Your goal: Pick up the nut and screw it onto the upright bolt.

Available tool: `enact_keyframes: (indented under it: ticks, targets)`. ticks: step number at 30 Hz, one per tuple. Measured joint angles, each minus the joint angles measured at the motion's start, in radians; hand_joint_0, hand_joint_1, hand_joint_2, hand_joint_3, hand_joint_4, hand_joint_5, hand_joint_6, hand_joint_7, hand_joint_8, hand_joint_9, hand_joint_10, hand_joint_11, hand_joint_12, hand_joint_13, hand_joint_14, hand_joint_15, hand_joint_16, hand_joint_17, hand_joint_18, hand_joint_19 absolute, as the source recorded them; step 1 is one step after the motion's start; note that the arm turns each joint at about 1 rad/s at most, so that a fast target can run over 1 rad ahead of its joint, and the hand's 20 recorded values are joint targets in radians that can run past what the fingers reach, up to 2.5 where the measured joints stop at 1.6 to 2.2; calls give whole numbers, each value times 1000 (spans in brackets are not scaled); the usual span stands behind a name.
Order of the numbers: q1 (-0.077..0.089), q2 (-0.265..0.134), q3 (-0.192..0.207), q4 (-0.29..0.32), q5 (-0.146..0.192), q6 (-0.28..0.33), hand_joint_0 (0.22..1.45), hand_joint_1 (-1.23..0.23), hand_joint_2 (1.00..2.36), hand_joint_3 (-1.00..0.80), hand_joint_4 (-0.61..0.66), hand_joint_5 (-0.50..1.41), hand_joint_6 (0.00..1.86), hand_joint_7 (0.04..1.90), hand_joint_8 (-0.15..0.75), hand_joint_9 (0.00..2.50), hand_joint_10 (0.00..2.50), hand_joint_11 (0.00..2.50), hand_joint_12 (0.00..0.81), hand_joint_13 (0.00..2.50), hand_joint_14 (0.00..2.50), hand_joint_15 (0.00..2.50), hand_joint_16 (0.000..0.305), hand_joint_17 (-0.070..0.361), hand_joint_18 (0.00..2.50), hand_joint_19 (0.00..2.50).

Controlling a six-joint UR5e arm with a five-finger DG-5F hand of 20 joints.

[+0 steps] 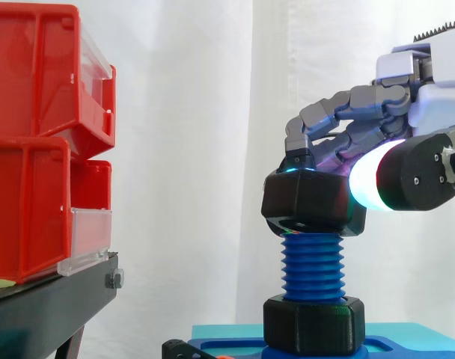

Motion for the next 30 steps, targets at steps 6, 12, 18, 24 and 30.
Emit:
enact_keyframes:
  ticks: [6,12,18,24,30]
  targets:
    - [0,0,0,-3,-6,-35,555,-582,1007,-423,336,-172,586,1225,328,499,0,0,307,619,0,0,34,77,465,0]
    - [0,0,0,-5,-13,-78,555,-582,1007,-423,336,-171,586,1227,328,500,0,0,306,630,0,0,34,76,472,0]
    - [0,0,0,-5,-22,-100,555,-581,1007,-423,331,-171,586,1230,329,504,0,0,306,635,0,0,34,76,481,0]
    - [4,0,0,-5,-24,-110,554,-581,1007,-421,334,-171,586,1228,330,505,0,0,305,641,0,0,34,76,486,0]
    - [6,0,0,-5,-24,-117,554,-580,1007,-421,335,-171,586,1226,330,506,0,0,304,648,0,0,34,76,493,0]
